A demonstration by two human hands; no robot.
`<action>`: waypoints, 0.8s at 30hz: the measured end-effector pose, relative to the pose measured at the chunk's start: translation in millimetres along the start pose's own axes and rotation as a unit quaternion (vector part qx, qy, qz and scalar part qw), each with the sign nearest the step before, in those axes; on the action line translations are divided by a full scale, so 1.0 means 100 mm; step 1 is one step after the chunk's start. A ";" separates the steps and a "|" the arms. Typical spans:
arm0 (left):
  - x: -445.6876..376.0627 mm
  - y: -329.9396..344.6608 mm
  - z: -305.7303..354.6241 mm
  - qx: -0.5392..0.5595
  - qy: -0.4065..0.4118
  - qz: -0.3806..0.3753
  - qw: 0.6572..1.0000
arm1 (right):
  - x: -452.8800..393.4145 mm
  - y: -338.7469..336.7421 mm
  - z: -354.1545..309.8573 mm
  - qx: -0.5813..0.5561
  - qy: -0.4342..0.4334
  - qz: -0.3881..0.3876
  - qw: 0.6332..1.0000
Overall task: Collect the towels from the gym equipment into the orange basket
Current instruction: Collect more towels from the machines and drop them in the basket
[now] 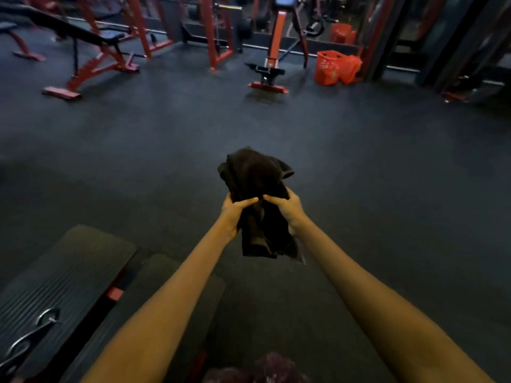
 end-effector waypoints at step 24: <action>-4.12 -1.92 1.58 0.084 0.032 0.291 0.953 | -4.70 2.97 -0.38 0.091 0.078 -0.250 0.961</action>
Point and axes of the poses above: each hand's wrist, its own x-axis away from the middle knuckle, its own y-axis out of the palm, z = x × y, the point moved 4 cm from there along -x, towards the middle knuckle, and after that the axes turned 11 degrees about -x, right-handed, at the moved point
